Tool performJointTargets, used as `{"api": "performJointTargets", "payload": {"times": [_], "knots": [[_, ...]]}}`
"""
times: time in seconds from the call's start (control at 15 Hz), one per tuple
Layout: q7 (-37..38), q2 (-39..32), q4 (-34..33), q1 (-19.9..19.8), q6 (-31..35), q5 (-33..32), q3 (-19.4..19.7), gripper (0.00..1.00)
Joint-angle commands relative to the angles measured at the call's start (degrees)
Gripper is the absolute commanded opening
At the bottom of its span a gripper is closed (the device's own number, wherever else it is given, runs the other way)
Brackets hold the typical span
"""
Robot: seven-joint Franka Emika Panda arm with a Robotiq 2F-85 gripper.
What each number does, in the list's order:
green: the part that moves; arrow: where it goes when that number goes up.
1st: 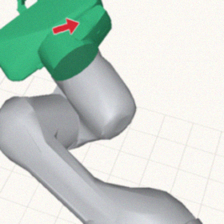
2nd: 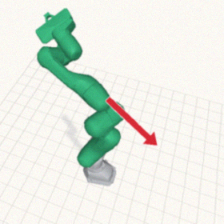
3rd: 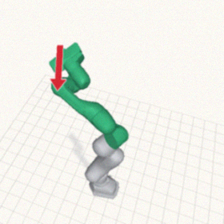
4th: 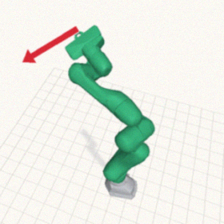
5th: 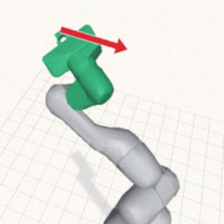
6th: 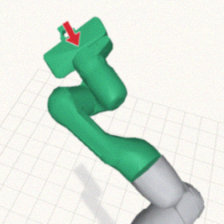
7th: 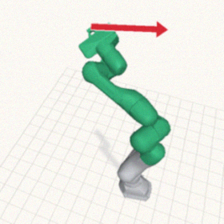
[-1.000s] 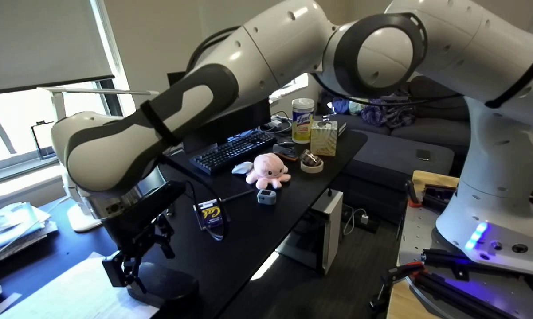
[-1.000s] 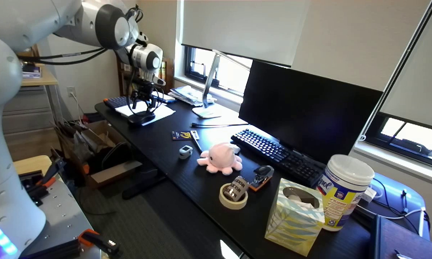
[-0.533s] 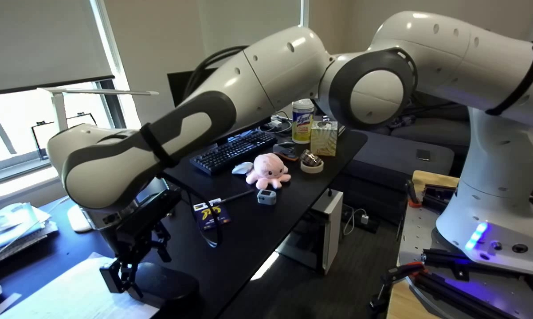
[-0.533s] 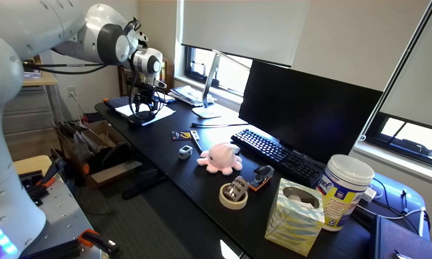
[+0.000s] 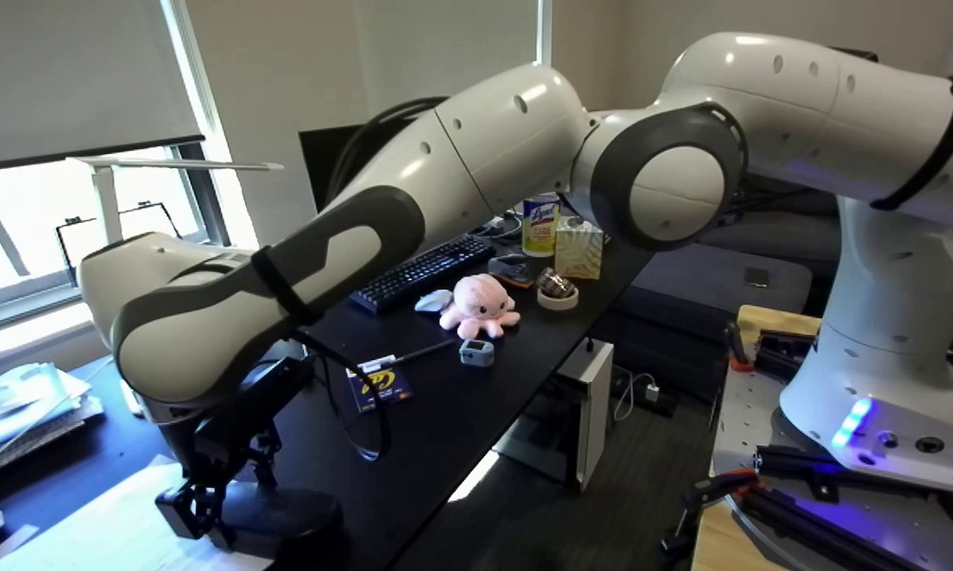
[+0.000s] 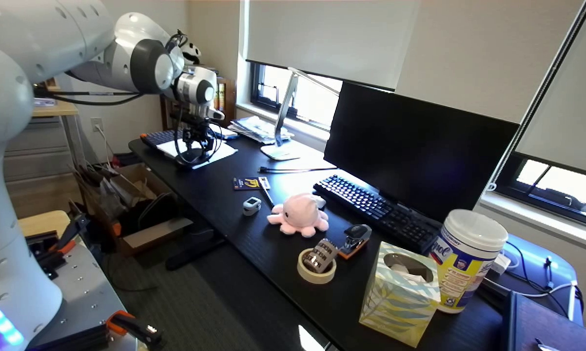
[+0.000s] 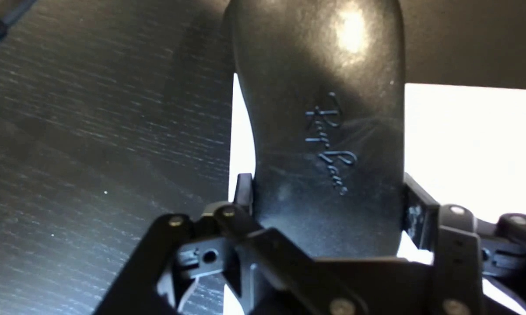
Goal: Pick the eyeglasses case and put it near the keyboard
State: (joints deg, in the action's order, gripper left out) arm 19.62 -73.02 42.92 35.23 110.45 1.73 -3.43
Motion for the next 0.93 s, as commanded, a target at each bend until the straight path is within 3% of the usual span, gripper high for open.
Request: {"api": "performJointTargets", "payload": {"times": [0.0,0.87], "knots": [[0.41,1.77,1.61,-0.57,1.21,-0.27,0.76,0.53],[-1.8,29.03,31.78,-11.85,4.02,8.06,-0.3,0.53]]}}
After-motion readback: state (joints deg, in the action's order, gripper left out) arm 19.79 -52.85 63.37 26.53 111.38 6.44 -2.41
